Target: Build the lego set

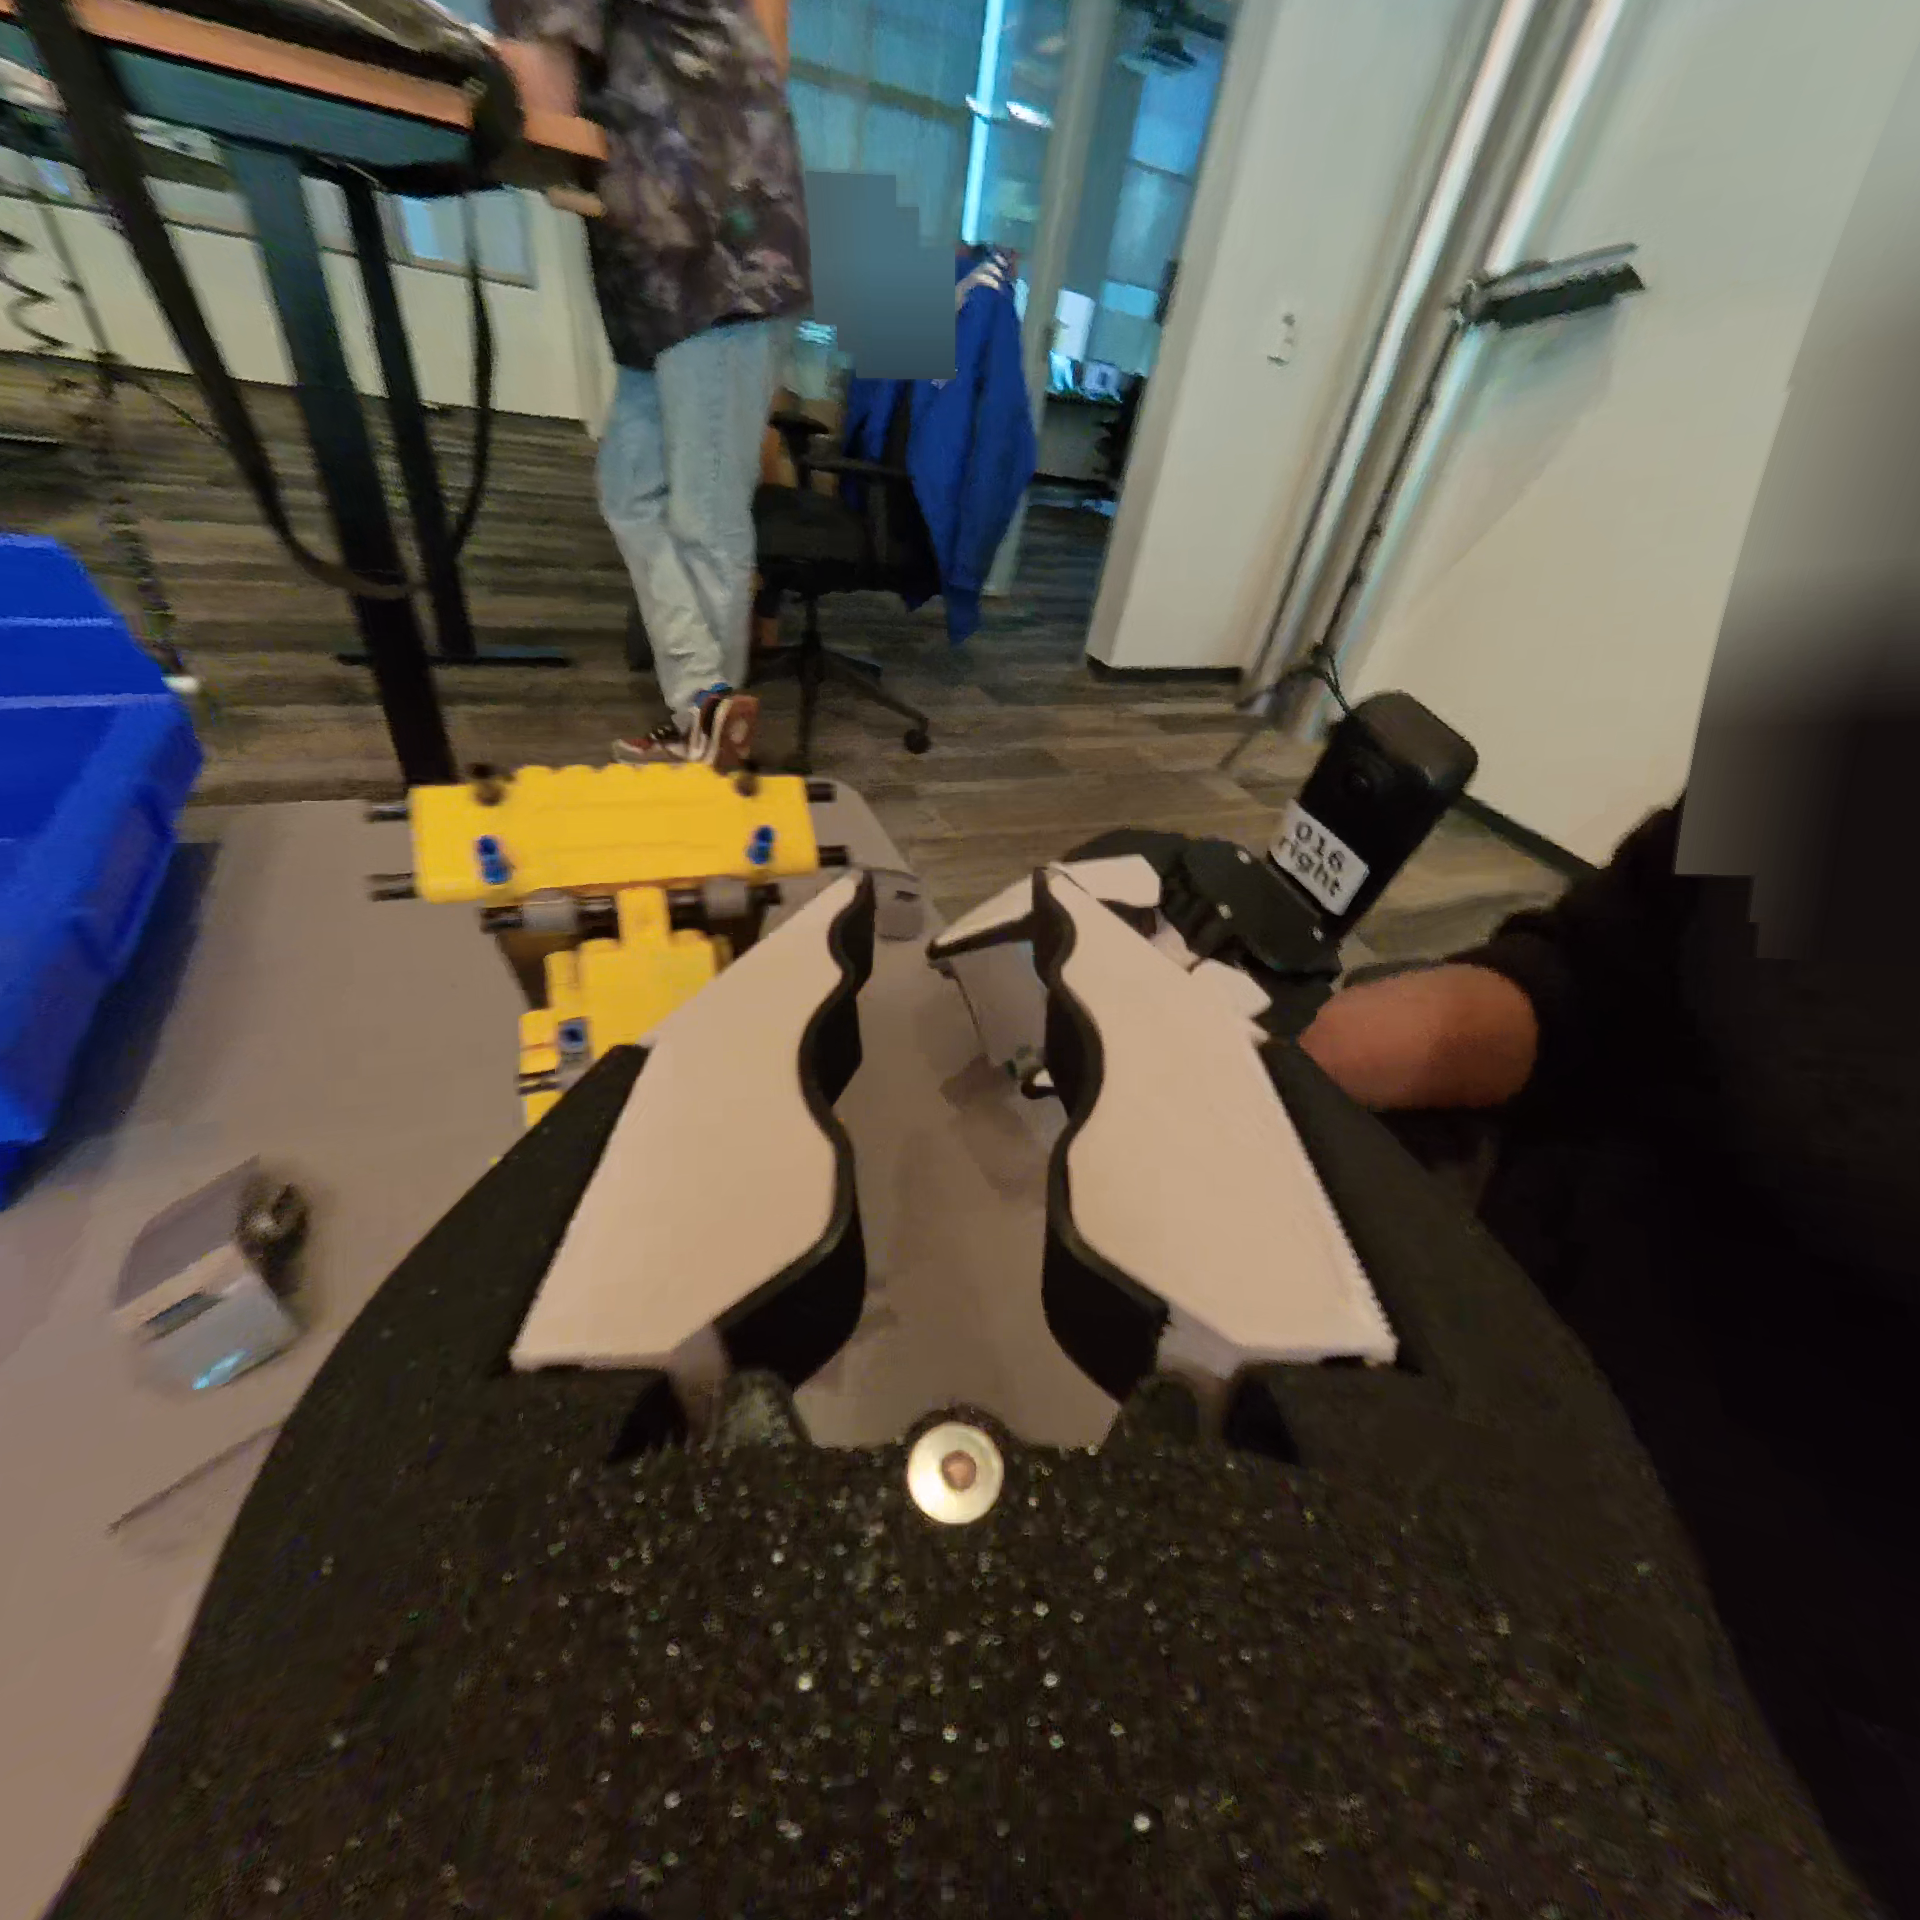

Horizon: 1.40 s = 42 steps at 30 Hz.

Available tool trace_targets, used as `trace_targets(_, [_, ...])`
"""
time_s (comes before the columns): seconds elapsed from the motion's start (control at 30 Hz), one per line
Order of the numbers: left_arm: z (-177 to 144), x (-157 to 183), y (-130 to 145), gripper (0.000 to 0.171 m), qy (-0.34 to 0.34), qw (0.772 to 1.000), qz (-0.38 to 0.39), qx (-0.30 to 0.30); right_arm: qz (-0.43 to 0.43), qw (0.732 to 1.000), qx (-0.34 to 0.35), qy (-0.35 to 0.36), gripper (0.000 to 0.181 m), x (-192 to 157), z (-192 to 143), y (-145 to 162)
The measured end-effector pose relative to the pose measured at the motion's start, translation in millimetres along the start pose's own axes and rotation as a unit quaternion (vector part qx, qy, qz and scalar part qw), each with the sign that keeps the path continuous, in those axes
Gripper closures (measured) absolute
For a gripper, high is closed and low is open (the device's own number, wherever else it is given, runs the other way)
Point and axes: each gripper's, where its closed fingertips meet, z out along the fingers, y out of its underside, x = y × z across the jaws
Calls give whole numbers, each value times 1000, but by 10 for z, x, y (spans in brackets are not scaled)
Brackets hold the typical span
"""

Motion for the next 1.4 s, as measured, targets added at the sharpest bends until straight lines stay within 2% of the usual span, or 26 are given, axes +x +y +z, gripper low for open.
trace_targets(0.1, [136, 164, 159, 146, 31, 999, 14, -40, 31, 998, 44, -32, 133, -89, -38, -189])
trace_targets(0.27, [283, 445, 309, 146, 135, 984, -96, -71, -6, 997, 55, -46, 133, -165, -68, -310])
trace_targets(0.37, [329, 464, 419, 147, 151, 974, -138, -96, -30, 997, 59, -46, 133, -204, -74, -375])
trace_targets(0.4, [326, 480, 408, 152, 154, 975, -133, -94, -36, 996, 63, -43, 133, -209, -76, -402])
trace_targets(0.43, [315, 498, 377, 167, 156, 977, -121, -87, -40, 996, 67, -39, 133, -209, -77, -429])
trace_targets(0.5, [306, 539, 326, 168, 162, 977, -115, -80, -31, 996, 72, -36, 133, -212, -66, -468])
trace_targets(0.6, [291, 542, 209, 170, 162, 979, -111, -47, 37, 993, 109, -25, 133, -125, -104, -586])
trace_targets(0.7, [231, 475, 93, 170, 156, 981, -119, -13, 149, 981, 117, -46, 133, -14, -120, -629])
trace_targets(0.83, [189, 464, 36, 170, 171, 975, -141, 6, 318, 929, 108, -152, 135, -86, -97, -676])
trace_targets(0.9, [203, 479, 70, 170, 175, 974, -142, -1, 363, 905, 106, -193, 153, -147, -102, -705])
trace_targets(0.97, [217, 509, 94, 170, 184, 972, -144, -6, 375, 898, 105, -207, 175, -182, -100, -711])
trace_targets(1.0, [224, 527, 104, 170, 189, 971, -146, -8, 375, 897, 106, -209, 178, -196, -102, -719])
trace_targets(1.1, [231, 523, 100, 170, 189, 970, -154, -9, 370, 899, 109, -206, 179, -200, -105, -753])
trace_targets(1.2, [228, 453, 136, 167, 160, 978, -133, -25, 348, 915, 92, -184, 179, -180, -69, -717])
trace_targets(1.3, [135, 171, 78, 154, 65, 995, -72, -17, 293, 948, 44, -116, 179, -74, 22, -568])
trace_targets(1.4, [-97, -203, -107, 143, -48, 998, -26, 34, 157, 986, -35, -51, 179, -52, 150, -419])
